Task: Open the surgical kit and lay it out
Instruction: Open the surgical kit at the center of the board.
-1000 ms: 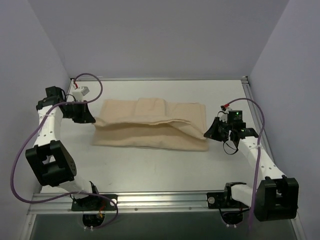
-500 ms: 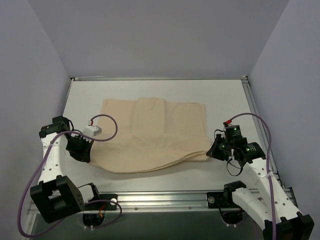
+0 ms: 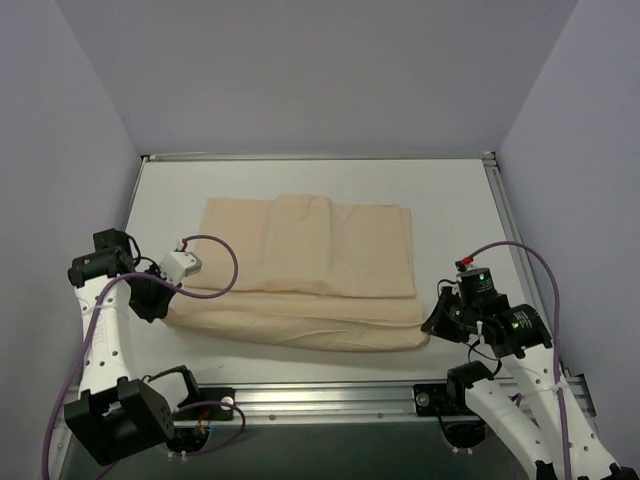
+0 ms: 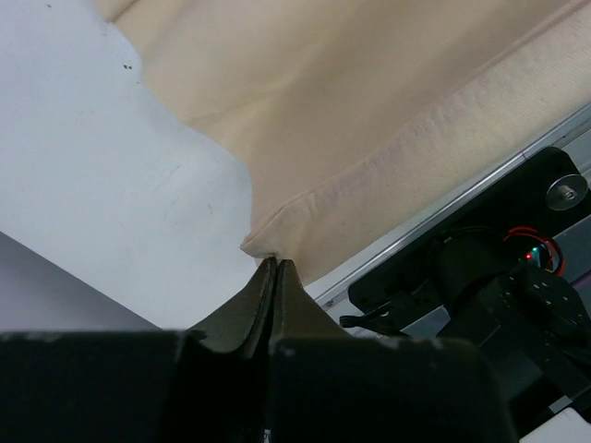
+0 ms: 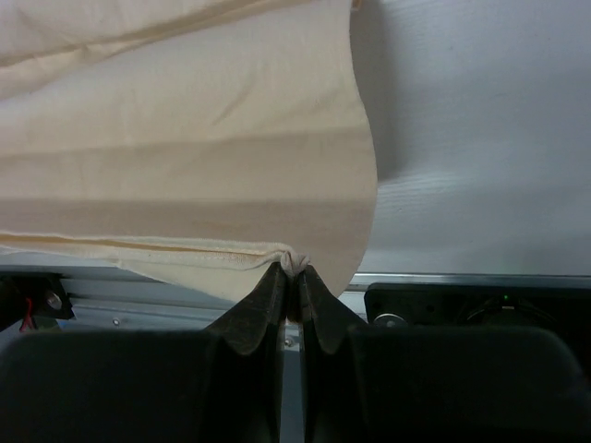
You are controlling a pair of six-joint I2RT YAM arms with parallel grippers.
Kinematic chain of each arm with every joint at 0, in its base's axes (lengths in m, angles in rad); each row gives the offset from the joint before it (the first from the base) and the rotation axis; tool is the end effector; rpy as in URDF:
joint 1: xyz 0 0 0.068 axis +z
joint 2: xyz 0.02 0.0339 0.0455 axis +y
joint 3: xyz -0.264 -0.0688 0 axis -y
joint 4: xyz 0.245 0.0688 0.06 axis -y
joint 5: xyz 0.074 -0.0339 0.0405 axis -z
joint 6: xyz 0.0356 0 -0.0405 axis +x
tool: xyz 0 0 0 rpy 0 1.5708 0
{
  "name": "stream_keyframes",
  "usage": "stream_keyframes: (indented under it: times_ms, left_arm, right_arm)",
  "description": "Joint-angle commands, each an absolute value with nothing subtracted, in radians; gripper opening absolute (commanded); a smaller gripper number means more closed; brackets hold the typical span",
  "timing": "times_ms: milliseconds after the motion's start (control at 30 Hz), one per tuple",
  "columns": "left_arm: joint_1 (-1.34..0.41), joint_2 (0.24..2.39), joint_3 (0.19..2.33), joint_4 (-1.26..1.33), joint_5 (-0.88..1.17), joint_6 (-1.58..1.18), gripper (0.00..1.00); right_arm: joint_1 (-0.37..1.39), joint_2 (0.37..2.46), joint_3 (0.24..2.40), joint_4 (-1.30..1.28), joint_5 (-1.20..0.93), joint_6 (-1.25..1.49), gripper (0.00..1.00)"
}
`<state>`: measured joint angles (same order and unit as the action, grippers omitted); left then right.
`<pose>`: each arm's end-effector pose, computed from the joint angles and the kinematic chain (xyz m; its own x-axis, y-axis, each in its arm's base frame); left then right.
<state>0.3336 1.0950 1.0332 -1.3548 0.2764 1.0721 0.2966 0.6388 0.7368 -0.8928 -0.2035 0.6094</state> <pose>0.1581 0.0445 0.2860 -0.6884 0.6556 -0.3103 0.6882 0.7255 0.0059 0.1148 0.0426 0.2769 -0.8010 0.3414 -0.4918 0.0450 0.8535 0.5192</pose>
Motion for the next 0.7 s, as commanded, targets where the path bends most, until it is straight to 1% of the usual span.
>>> stream_keyframes:
  times_ms: [0, 100, 133, 167, 200, 233, 267, 300, 333, 367, 400, 467, 500, 600, 633, 667]
  left_arm:
    - [0.345, 1.071, 1.111, -1.655, 0.242, 1.169, 0.02]
    - [0.345, 1.032, 1.111, -1.655, 0.226, 1.190, 0.03]
    - [0.345, 1.035, 1.111, -1.655, 0.224, 1.189, 0.04]
    - [0.345, 1.037, 1.109, -1.655, 0.224, 1.187, 0.07]
    - [0.345, 1.038, 1.109, -1.655, 0.225, 1.186, 0.12]
    - [0.345, 1.040, 1.108, -1.655, 0.225, 1.184, 0.20]
    - [0.345, 1.037, 1.108, -1.655, 0.225, 1.178, 0.39]
    - [0.345, 1.035, 1.111, -1.655, 0.222, 1.178, 0.46]
    - [0.345, 1.023, 1.114, -1.655, 0.213, 1.177, 0.54]
    - [0.344, 1.020, 1.118, -1.655, 0.209, 1.180, 0.65]
    - [0.345, 1.016, 1.127, -1.655, 0.198, 1.187, 0.68]
    - [0.345, 1.012, 1.135, -1.657, 0.172, 1.207, 0.73]
    - [0.345, 1.019, 1.158, -1.657, 0.172, 1.209, 0.74]
    - [0.345, 1.064, 1.236, -1.631, 0.262, 1.168, 0.74]
    - [0.345, 1.103, 1.303, -1.603, 0.299, 1.128, 0.75]
    - [0.342, 1.126, 1.333, -1.557, 0.331, 1.006, 0.76]
  right_arm:
    - [0.298, 0.652, 0.710, -0.976, -0.189, 0.592, 0.00]
    - [0.299, 0.635, 0.736, -1.011, -0.189, 0.581, 0.00]
    - [0.298, 0.629, 0.744, -1.020, -0.190, 0.578, 0.02]
    - [0.298, 0.627, 0.752, -1.041, -0.190, 0.571, 0.05]
    - [0.299, 0.627, 0.759, -1.051, -0.192, 0.563, 0.13]
    - [0.299, 0.629, 0.764, -1.060, -0.193, 0.557, 0.18]
    - [0.298, 0.630, 0.768, -1.066, -0.195, 0.546, 0.25]
    - [0.299, 0.629, 0.784, -1.060, -0.192, 0.546, 0.33]
    - [0.298, 0.632, 0.794, -1.051, -0.189, 0.546, 0.37]
    - [0.299, 0.635, 0.805, -1.019, -0.177, 0.548, 0.41]
    - [0.299, 0.644, 0.831, -1.000, -0.164, 0.551, 0.47]
    - [0.298, 0.679, 0.851, -0.904, -0.146, 0.551, 0.52]
    - [0.298, 0.698, 0.859, -0.861, -0.138, 0.551, 0.55]
    - [0.298, 0.791, 0.856, -0.626, -0.100, 0.543, 0.56]
    - [0.298, 0.864, 0.854, -0.562, -0.092, 0.529, 0.56]
    - [0.292, 0.908, 0.857, -0.438, -0.089, 0.516, 0.56]
